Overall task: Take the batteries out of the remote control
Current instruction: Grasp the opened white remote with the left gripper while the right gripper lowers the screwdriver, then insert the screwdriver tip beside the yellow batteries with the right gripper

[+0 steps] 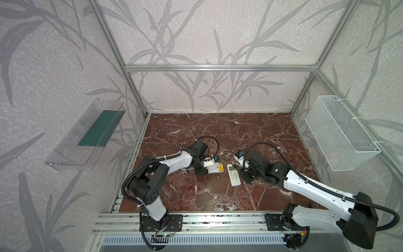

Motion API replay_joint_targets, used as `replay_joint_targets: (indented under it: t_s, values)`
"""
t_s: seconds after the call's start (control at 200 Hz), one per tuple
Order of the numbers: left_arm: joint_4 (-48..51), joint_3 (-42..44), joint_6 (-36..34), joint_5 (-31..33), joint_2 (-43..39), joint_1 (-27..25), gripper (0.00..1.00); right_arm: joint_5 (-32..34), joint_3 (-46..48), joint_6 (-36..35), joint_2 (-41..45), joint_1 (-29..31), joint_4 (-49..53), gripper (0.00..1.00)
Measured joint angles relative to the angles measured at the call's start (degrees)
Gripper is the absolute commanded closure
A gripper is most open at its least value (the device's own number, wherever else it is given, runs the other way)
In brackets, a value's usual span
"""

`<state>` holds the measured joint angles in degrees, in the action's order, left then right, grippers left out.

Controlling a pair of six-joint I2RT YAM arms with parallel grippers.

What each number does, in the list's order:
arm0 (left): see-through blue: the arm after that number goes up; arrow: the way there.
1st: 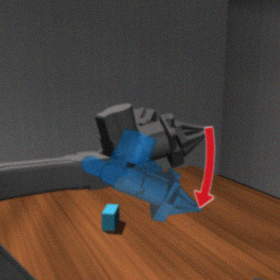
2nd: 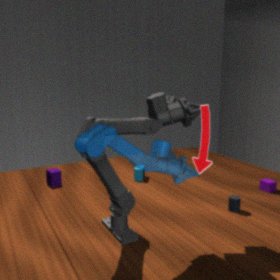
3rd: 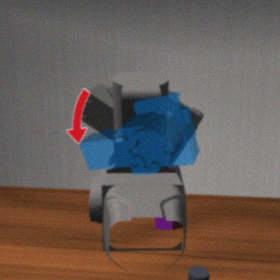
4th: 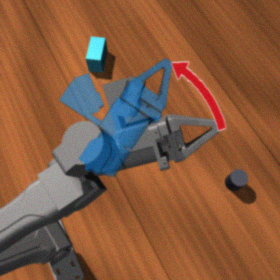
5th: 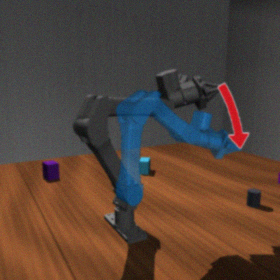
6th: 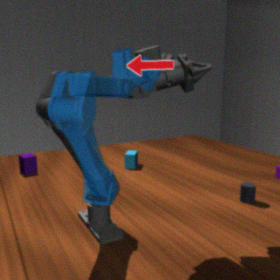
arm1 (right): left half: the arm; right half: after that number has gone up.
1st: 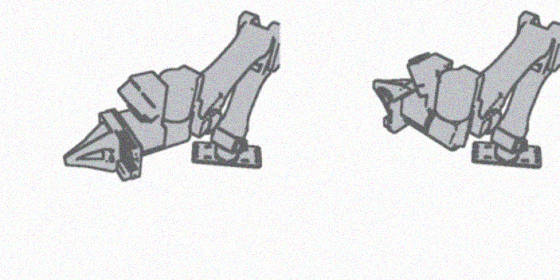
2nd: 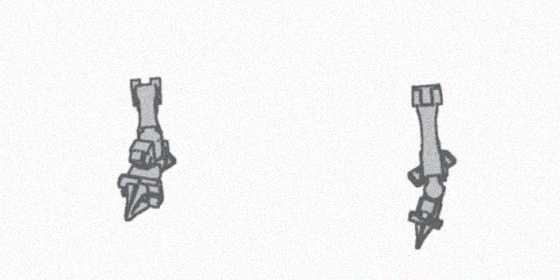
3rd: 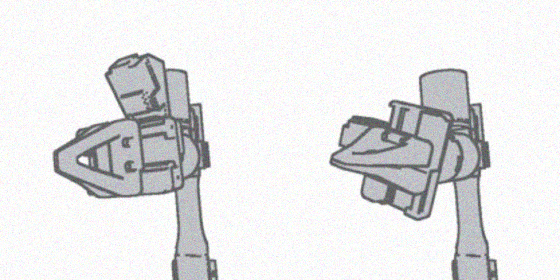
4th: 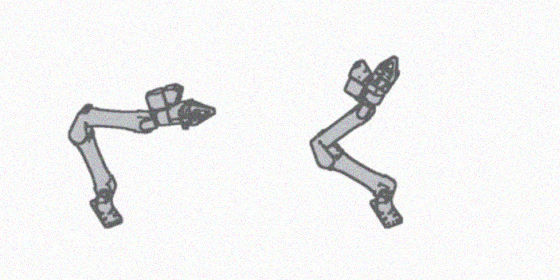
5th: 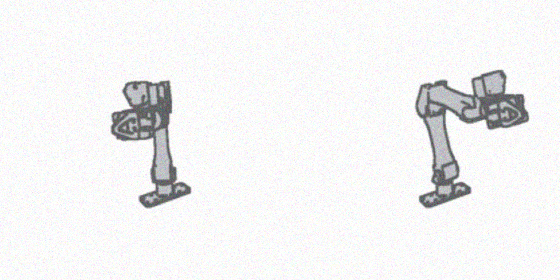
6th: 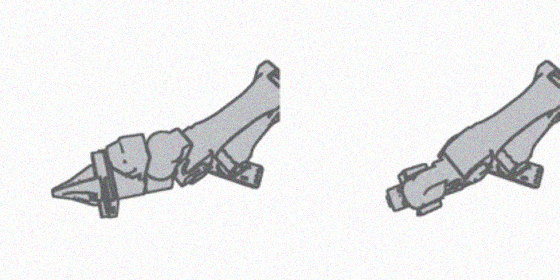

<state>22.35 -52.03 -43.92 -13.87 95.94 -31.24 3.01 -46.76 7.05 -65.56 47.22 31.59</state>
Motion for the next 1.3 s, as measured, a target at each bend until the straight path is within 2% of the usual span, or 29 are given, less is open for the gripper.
replay_joint_targets:
  t_s: [0.26, 0.535, 1.3]
  values:
    - [-0.9, 1.3, 1.5, 2.7, -1.2, -0.7, 0.48, 0.0, 0.0, 0.0, 0.0, 1.4, 0.5, 1.0]
    - [-0.7, 1.6, 1.5, 4.4, -1.8, -0.1, 0.48, 1.8, 0.0, 0.0, -0.2, 5.7, 1.5, 1.0]
    - [1.0, 1.6, 1.6, 2.8, -2.0, 2.8, 0.47, 2.1, 1.6, 0.0, -3.0, 8.6, -1.7, 1.0]
